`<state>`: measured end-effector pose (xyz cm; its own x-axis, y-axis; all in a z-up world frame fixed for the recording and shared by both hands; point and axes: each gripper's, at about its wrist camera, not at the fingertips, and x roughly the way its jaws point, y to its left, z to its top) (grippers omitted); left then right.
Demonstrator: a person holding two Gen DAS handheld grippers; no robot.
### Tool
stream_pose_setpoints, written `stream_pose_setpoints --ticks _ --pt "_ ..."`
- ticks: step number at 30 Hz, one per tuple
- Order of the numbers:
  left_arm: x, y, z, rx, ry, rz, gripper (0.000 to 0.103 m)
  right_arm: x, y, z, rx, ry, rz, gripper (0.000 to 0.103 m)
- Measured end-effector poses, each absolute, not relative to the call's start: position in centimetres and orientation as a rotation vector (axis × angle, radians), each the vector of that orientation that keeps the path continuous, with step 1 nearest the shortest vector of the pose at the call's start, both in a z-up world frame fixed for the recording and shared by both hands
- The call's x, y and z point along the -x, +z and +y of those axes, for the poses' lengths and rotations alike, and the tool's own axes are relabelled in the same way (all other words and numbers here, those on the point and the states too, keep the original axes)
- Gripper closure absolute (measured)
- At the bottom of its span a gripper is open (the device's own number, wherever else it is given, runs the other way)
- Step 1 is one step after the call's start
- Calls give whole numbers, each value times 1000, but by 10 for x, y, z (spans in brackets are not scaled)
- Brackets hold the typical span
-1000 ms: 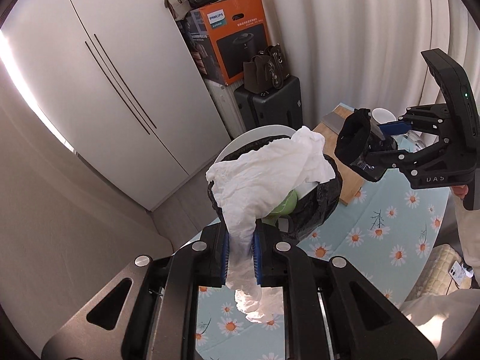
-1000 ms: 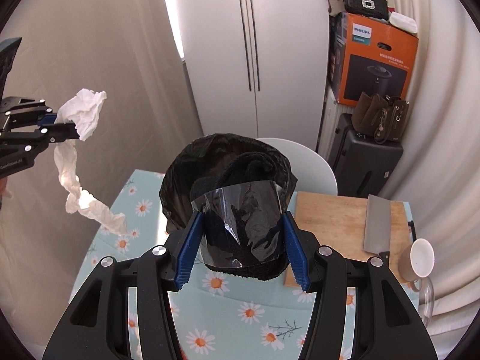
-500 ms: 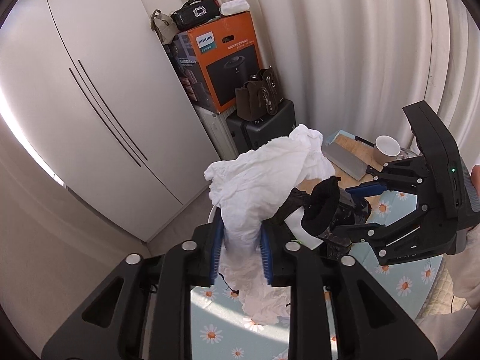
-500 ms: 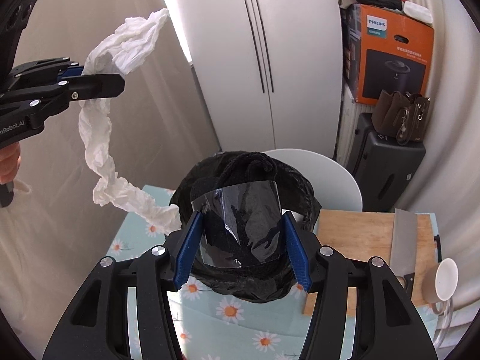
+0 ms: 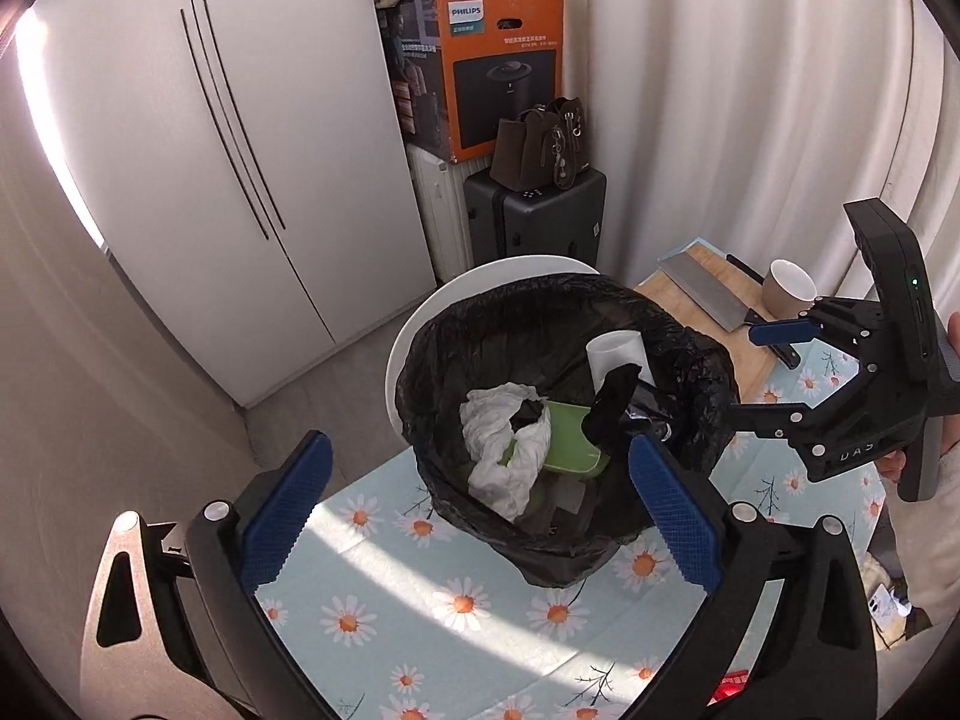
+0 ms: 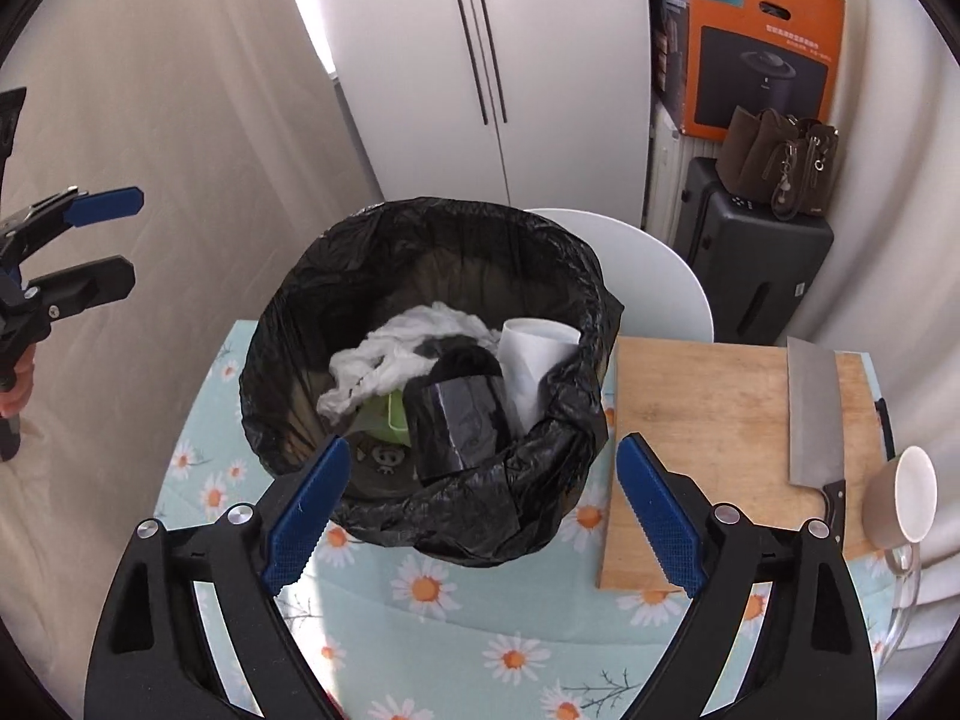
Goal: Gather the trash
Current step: 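Open both tools to drop the black item and tissue into the bag, then bring both tools back down to the remaining tissue and red packet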
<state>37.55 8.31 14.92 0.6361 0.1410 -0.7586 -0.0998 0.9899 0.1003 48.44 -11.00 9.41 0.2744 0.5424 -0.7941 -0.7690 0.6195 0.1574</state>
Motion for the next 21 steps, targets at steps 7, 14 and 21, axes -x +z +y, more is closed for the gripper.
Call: stream_pose_setpoints --ticks 7,14,21 --pt "-330 131 84 -2 185 898 6 -459 93 -125 305 896 928 16" --pt "-291 116 69 12 190 931 6 -429 89 -140 318 903 935 16" --pt "-257 92 55 40 205 963 6 -397 73 -148 364 923 965 16"
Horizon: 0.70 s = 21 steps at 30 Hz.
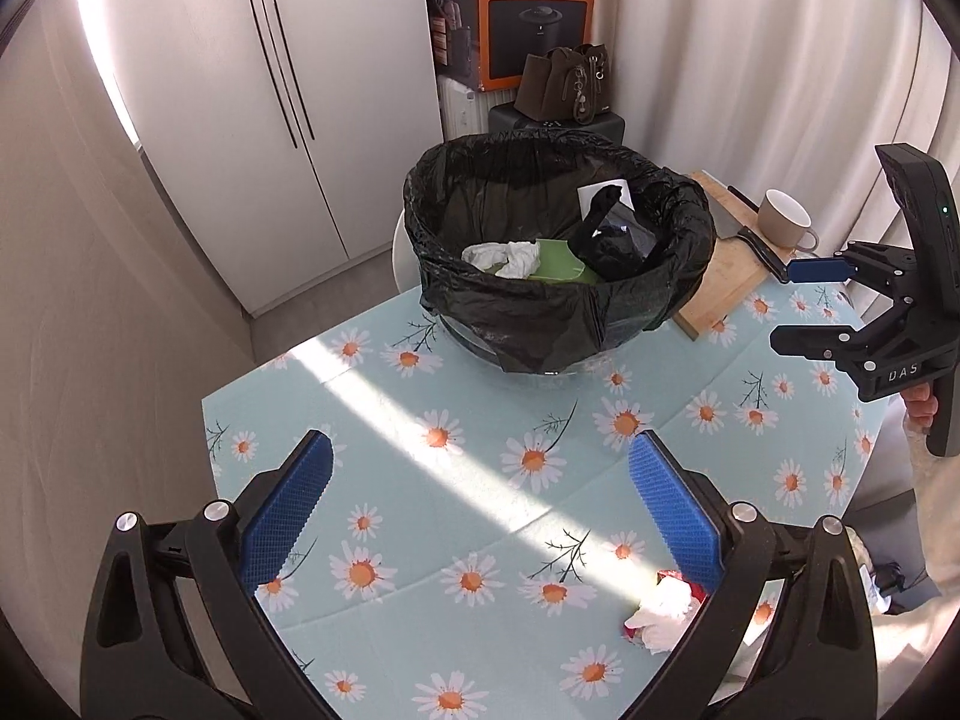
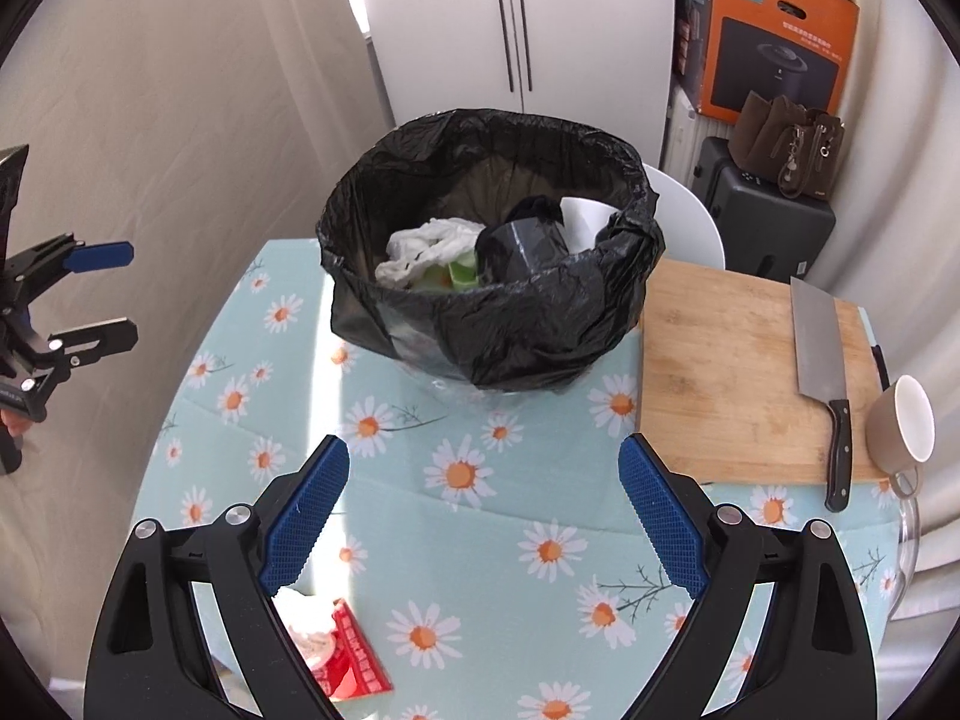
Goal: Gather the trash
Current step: 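Bring both tools back down to the remaining tissue and red packet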
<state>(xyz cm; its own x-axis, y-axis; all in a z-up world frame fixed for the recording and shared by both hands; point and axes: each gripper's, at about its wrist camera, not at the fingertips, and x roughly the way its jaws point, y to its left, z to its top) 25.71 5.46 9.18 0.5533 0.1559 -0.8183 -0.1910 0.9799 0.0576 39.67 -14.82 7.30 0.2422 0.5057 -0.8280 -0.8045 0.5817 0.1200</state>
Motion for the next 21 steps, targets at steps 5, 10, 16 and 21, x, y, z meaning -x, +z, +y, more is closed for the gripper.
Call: stream_pose_setpoints --ticks 5,10,16,21 --pt "-234 71 40 70 219 988 6 -373 54 -155 400 940 980 16" --pt "-216 46 19 60 210 1026 6 -352 32 -164 437 948 1000 16" --pt "-208 13 -1 50 107 1091 6 -337 1 -179 447 912 1059 16" --pt "-206 -8 -15 9 10 1100 6 -325 -19 -189 471 857 1108 16"
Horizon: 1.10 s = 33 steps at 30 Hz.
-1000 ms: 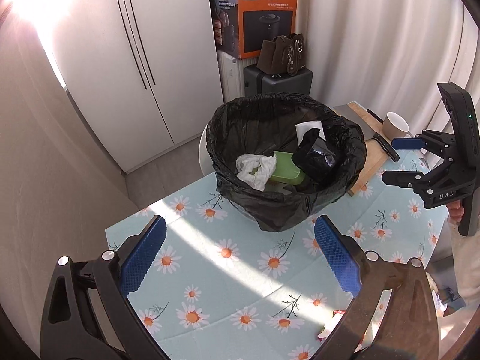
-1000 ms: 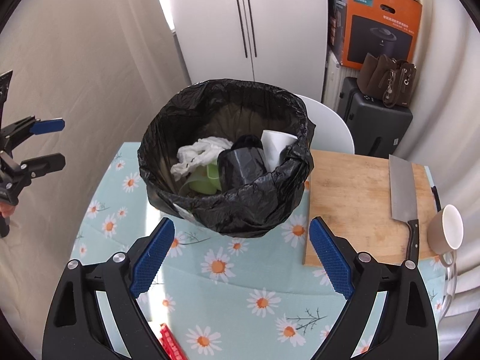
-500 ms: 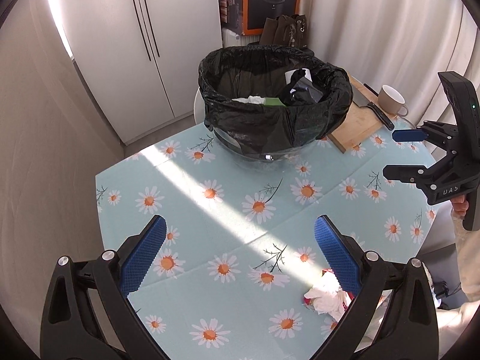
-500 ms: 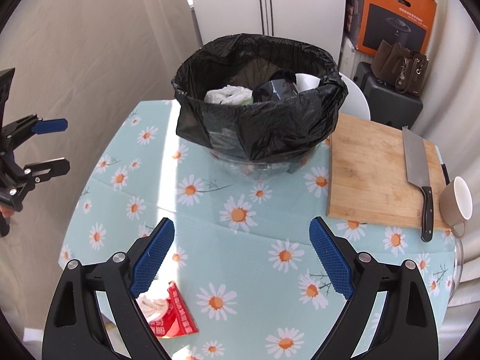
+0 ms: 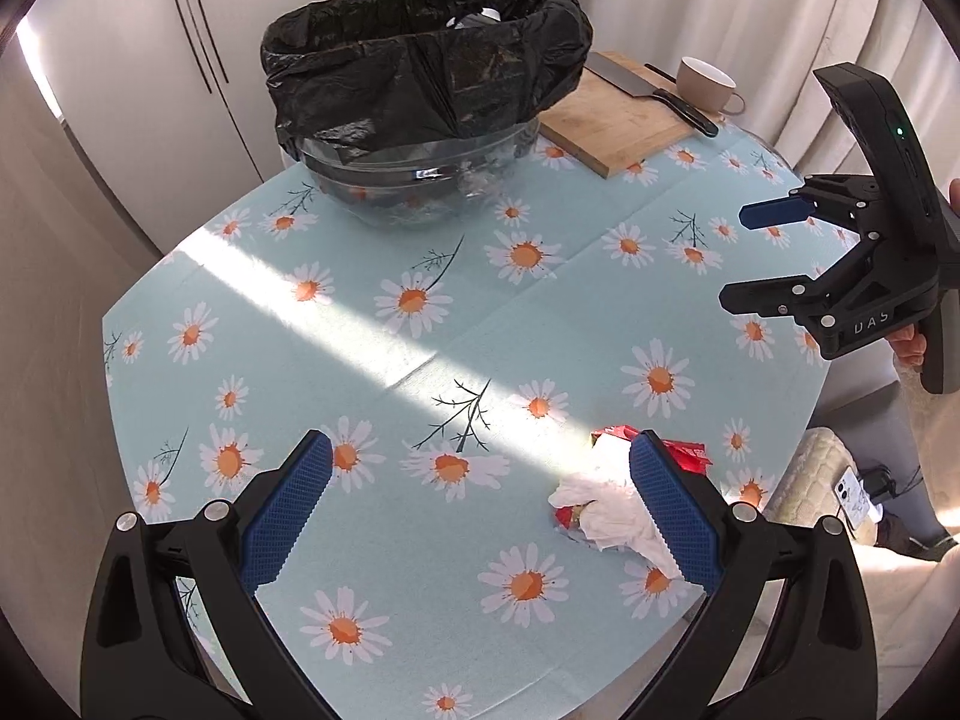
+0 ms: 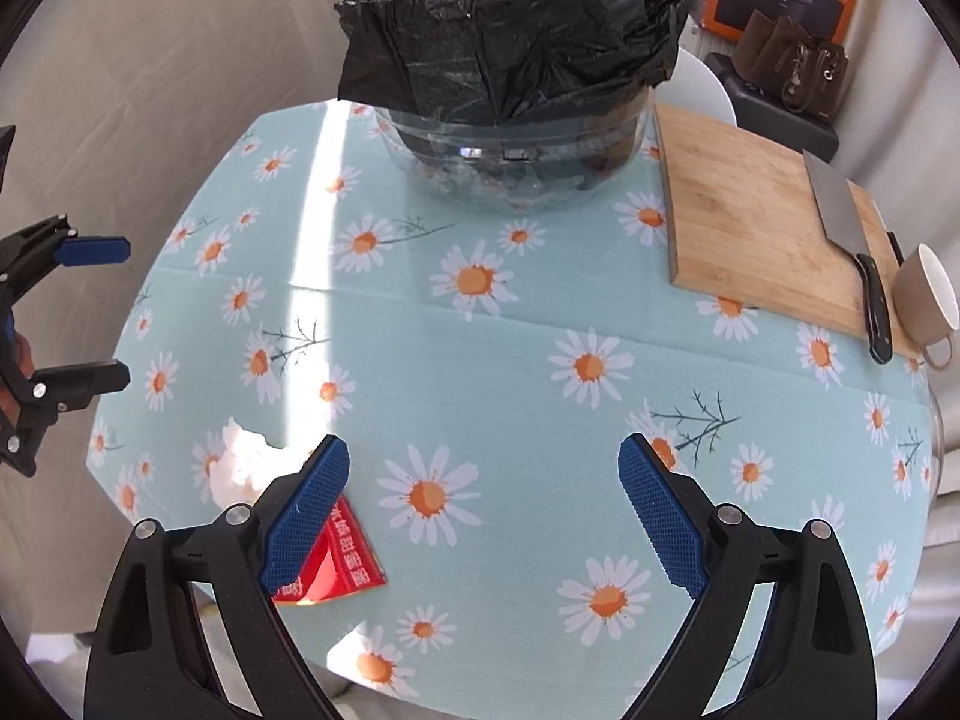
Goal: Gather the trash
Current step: 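Bring both tools back down to the remaining tissue and red packet, then close the left tool on the white tissue while the right tool closes on the red-text packet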
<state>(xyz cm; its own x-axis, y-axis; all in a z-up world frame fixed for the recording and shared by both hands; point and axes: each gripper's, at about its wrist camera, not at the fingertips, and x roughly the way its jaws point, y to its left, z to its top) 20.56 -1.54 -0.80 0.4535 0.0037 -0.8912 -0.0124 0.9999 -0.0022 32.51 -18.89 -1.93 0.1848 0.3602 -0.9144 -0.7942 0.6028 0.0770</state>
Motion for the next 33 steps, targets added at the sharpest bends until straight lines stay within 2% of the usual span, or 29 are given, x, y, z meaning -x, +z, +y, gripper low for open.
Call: stream_pose_setpoints --ticks 13,23,30,33 --pt "-209 -66 -32 -28 -189 1145 6 -290 -58 -202 443 754 1147 16" --pt "-208 -112 -64 -118 -309 1209 6 -242 -103 -209 414 774 1255 16" --pt "-215 -130 -51 -70 -311 1229 6 -217 -121 -188 494 769 1253 16" --pt "-214 -134 -47 -66 -309 1216 6 -213 -130 -181 544 753 1219 7"
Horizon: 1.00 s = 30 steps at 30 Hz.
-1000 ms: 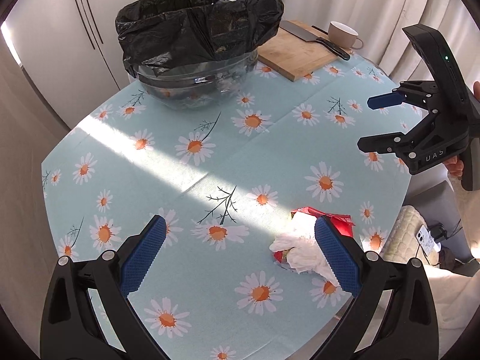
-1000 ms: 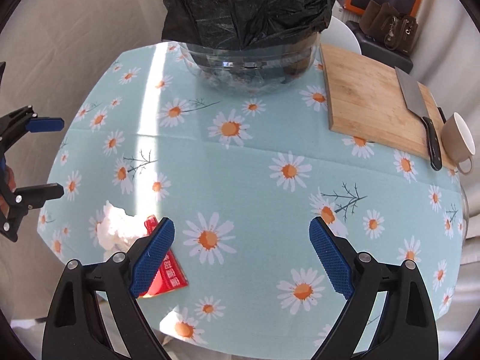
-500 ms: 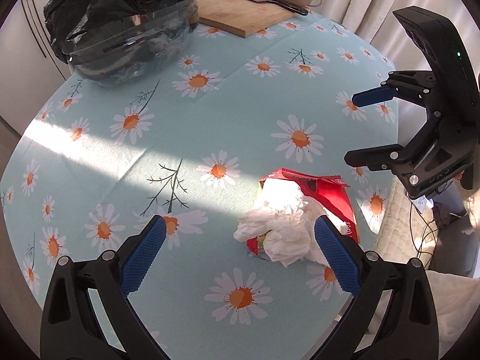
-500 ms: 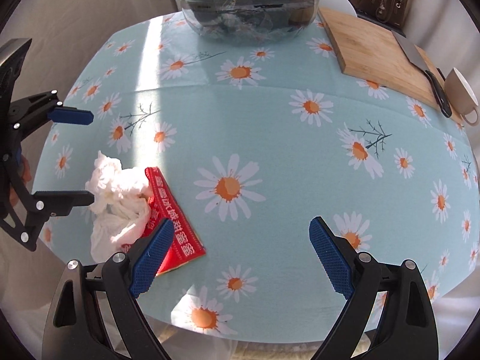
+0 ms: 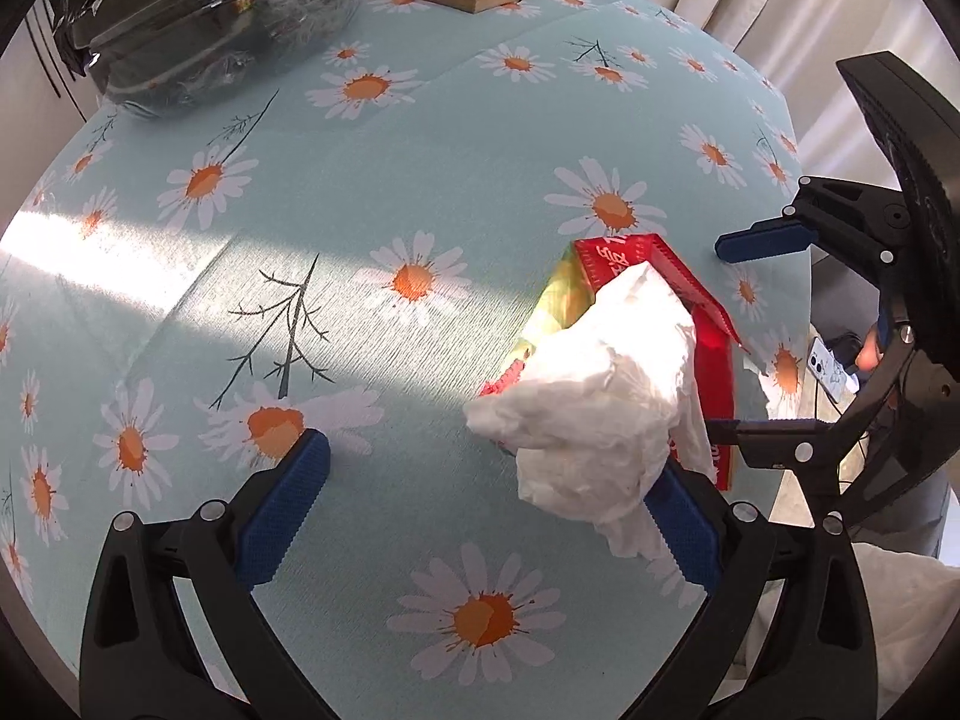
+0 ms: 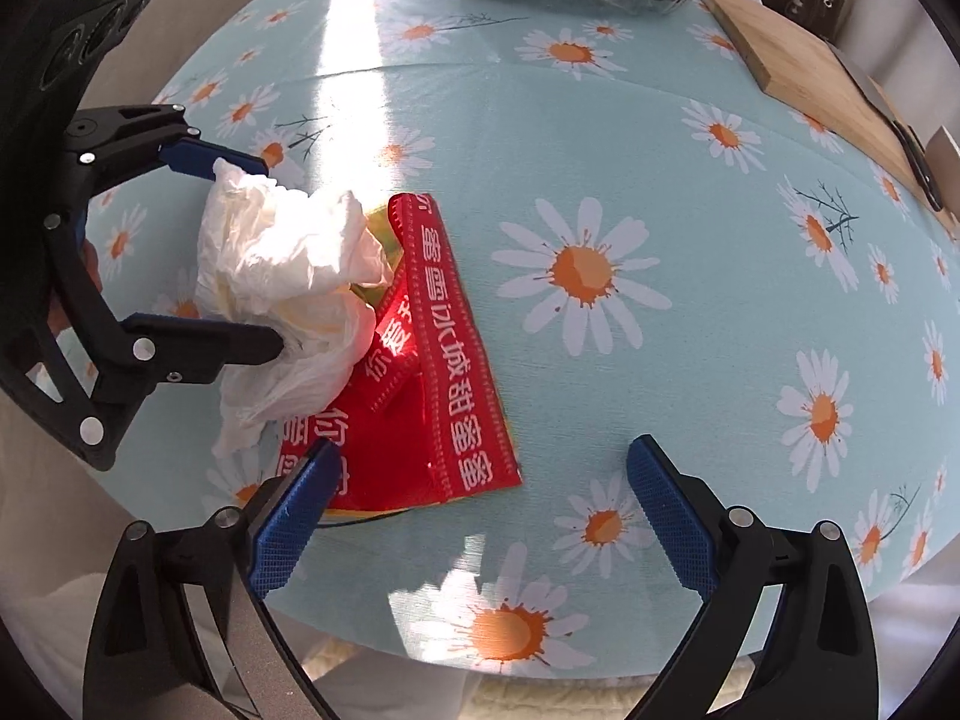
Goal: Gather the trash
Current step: 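Close the left tool on the white tissue while the right tool closes on the red-text packet, then lift and carry the tissue and red packet over the bag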
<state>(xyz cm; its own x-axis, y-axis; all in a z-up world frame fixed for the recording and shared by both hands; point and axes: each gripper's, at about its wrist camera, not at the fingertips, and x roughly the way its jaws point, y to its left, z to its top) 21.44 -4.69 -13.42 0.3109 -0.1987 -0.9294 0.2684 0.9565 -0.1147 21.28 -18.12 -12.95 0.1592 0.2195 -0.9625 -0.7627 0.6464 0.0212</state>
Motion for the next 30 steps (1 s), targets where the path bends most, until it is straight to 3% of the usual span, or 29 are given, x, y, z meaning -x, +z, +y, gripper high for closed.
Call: stream_pose_setpoints --ticks 4,12,20,21,22,23,24,30 --pt "-196 -139 -67 -272 -316 1111 4 -208 -132 -182 541 763 1180 7" --pt "-189 -142 -59 -199 -323 1022 4 -203 -133 -192 495 777 1102 6" --pt "-185 -132 -61 -109 -195 1052 6 -202 -130 -194 471 739 1097 9" --pt "-183 -131 -60 -87 -190 1049 10 -201 -130 -195 468 739 1092 11" --pt "-181 -128 -59 -58 -191 1043 15 -202 -129 -196 461 737 1088 21" --pt "-180 -125 -56 -20 -194 1039 27 -202 -125 -199 454 737 1079 33" --pt "-180 -121 -53 25 -200 1042 39 -204 -121 -201 445 742 1080 52" --pt "-184 -111 -56 123 -209 1065 78 -221 -116 -215 389 797 1139 72"
